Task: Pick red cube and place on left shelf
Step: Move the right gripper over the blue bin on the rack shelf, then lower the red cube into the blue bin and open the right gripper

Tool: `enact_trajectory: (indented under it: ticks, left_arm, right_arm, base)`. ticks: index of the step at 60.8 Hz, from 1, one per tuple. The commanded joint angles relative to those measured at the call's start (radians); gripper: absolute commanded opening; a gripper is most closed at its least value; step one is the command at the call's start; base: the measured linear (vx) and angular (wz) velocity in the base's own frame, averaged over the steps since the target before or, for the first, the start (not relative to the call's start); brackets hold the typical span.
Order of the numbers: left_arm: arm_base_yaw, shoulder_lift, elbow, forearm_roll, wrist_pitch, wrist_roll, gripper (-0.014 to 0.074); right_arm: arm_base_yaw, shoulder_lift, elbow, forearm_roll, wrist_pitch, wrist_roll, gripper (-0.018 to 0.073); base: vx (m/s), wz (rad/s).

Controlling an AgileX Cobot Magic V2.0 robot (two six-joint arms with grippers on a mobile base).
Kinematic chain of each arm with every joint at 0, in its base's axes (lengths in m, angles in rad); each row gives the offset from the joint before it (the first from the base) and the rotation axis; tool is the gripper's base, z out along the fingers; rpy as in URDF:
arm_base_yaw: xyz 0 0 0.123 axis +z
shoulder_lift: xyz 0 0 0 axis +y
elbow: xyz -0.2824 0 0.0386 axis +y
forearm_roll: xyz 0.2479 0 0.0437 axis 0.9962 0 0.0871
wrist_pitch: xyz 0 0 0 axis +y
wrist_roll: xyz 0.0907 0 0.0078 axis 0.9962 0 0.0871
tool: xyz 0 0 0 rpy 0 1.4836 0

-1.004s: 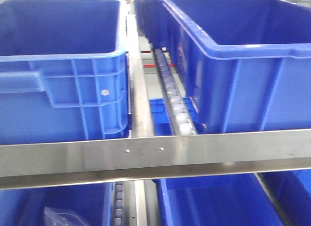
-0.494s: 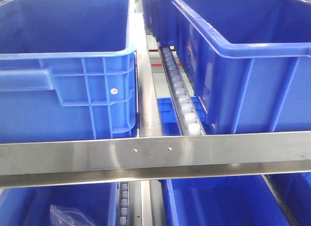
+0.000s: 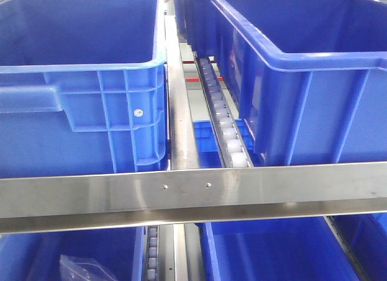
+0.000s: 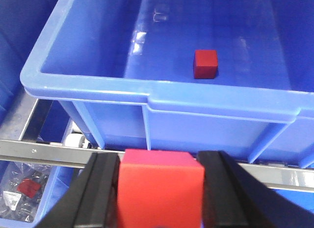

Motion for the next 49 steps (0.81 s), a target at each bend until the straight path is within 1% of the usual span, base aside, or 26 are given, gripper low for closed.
enact_trajectory:
  ticks: [1,15,22,29,36,49]
  left_arm:
    - [-0.003,0.007,0.022,-0.006,-0.083,0.001,0.0106]
    - [-0.003,0.007,0.022,-0.006,-0.083,0.001,0.0106]
    - [-0.003,0.007,0.022,-0.006,-0.083,0.001,0.0106]
    - [-0.003,0.007,0.022,-0.006,-0.083,0.001,0.0106]
    - [-0.003,0.007,0.022,-0.006,-0.083,0.001,0.0106]
    - [-0.003,0.007,0.022,-0.006,-0.083,0.001,0.0106]
  right_arm:
    - [-0.004,-0.001,-0.03,-0.018,-0.08,-0.004,0.0057]
    - [-0.004,-0.001,-0.03,-0.018,-0.103,-0.004,0.0057]
    - [-0.004,0.006,-0.03,-0.018,-0.184,-0.004,0.0057]
    - [-0.004,0.069,-0.051,-0.018,-0.272,-0.004,0.0057]
    - [-0.005,0.203,-0.138,-0.018,-0.28,-0.004,0.0057]
    - [-0.022,0.475,-0.384,-0.018,-0.315,-0.004,0.0057]
  base:
    - [0.0,0.0]
    - [0.0,0.0]
    - [0.0,0.0]
    - [0.0,0.0]
    - [0.0,0.0]
    - [0.0,0.0]
